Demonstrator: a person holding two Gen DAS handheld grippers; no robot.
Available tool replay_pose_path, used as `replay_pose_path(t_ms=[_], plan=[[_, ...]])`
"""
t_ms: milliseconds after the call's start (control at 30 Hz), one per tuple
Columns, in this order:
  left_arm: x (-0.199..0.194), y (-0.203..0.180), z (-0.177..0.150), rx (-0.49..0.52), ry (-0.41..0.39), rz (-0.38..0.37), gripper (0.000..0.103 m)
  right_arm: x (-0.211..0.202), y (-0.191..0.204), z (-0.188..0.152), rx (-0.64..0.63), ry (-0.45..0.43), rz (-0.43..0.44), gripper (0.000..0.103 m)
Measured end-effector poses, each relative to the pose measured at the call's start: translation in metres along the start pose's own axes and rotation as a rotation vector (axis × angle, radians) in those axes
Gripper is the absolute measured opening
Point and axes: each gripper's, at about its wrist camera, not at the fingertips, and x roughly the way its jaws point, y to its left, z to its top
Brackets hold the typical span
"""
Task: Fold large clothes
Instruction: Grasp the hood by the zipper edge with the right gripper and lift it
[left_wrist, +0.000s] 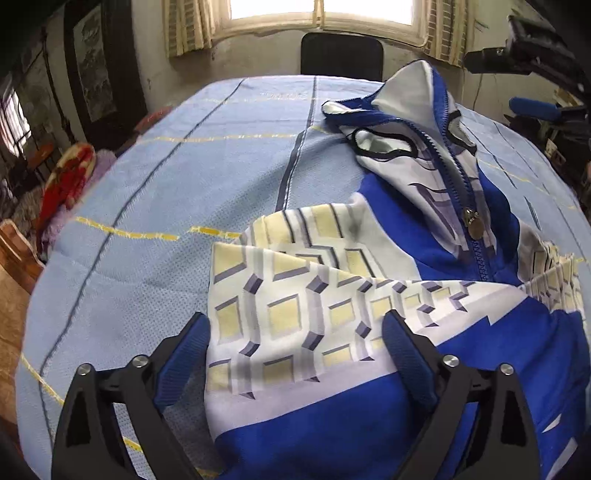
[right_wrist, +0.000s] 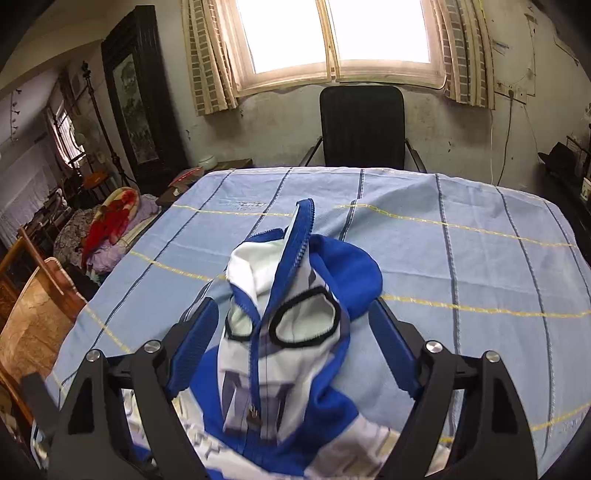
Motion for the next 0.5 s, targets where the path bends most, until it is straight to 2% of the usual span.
replay_pose_path(t_ms=[100, 233, 267, 333, 367, 433, 500], plan=[[0.001, 0.003, 0.001, -0.015, 0.008, -0.011, 0.099, 0.024, -0.002, 0.007, 0.016, 0.004, -0.004, 0.082], [-0.002, 0.002, 0.0, -0.015, 0.006, -0.012, 0.1, 0.057, -0.005, 0.01, 0.01, 0.029, -0.059, 0.082], [-0.001, 0.001, 0.001, -0.013, 0.006, -0.01, 0.1, 0.065, -0.009, 0.01, 0.023, 0.044, -0.07, 0.079], [-0.001, 0.0, 0.002, -0.012, 0.005, -0.009, 0.1, 0.081, -0.017, 0.011, 0.055, 0.11, -0.041, 0.038], [-0.001, 0.0, 0.002, -0.012, 0.005, -0.01, 0.1, 0.085, -0.021, 0.011, 0.079, 0.14, -0.017, 0.005], [-0.001, 0.0, 0.001, -0.012, 0.005, -0.01, 0.1, 0.079, -0.024, 0.009, 0.103, 0.132, -0.017, 0.006], [-0.001, 0.0, 0.002, -0.013, 0.006, -0.011, 0.1, 0.062, -0.019, 0.009, 0.067, 0.097, -0.01, 0.006]])
